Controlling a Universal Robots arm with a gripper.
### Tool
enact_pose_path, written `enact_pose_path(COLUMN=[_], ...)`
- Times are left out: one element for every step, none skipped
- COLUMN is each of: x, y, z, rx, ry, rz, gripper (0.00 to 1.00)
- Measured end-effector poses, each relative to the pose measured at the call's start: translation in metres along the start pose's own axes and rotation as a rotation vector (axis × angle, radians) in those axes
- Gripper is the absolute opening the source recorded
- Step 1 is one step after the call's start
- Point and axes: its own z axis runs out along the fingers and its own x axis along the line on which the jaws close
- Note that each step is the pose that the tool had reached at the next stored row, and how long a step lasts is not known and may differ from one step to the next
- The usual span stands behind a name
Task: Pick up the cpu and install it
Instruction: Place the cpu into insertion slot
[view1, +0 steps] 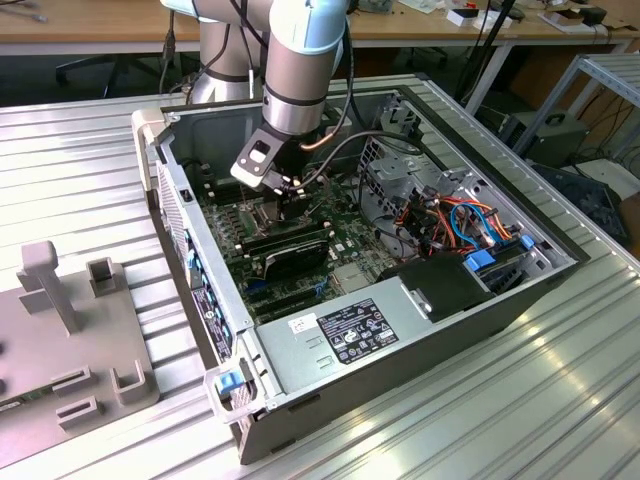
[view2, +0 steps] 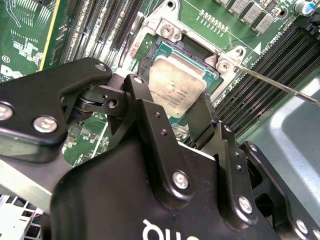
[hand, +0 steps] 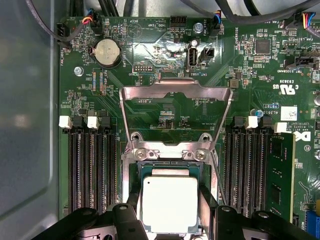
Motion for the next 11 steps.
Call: enact_pose_path(x=[0.0000,0.0002,0.0002,0.0003,0.0003,0.0003,0.0003,0.0004,0.0004,0.0004,0.0004], y=[0.0000,0.0000,0.0000,0.0000,0.0000,0.0000,0.0000,0.0000,0.0000,0.0000,0.0000], z=[0.0000,0.0000,0.0000,0.0000,0.0000,0.0001,0.0001,0.0001,0.0001,0.0001,0.0002], rx=[0.0000,0.0000,-0.0001,-0.0001,0.0000,0.0000,-0.0001,-0.0001,0.0000,-0.0001,-0.0001], ry=[0.0000,-0.0002,-0.0002,0.0000,0.0000,0.0001,0.0002,0.0002,0.0002,0.0002,0.0009], rz=[0.000,0.000,0.000,0.000,0.000,0.000,0.000,0.000,0.000,0.000,0.000], gripper=[0.55,0.55,0.55,0.55,0.55,0.55,0.55,0.55,0.55,0.55,0.55])
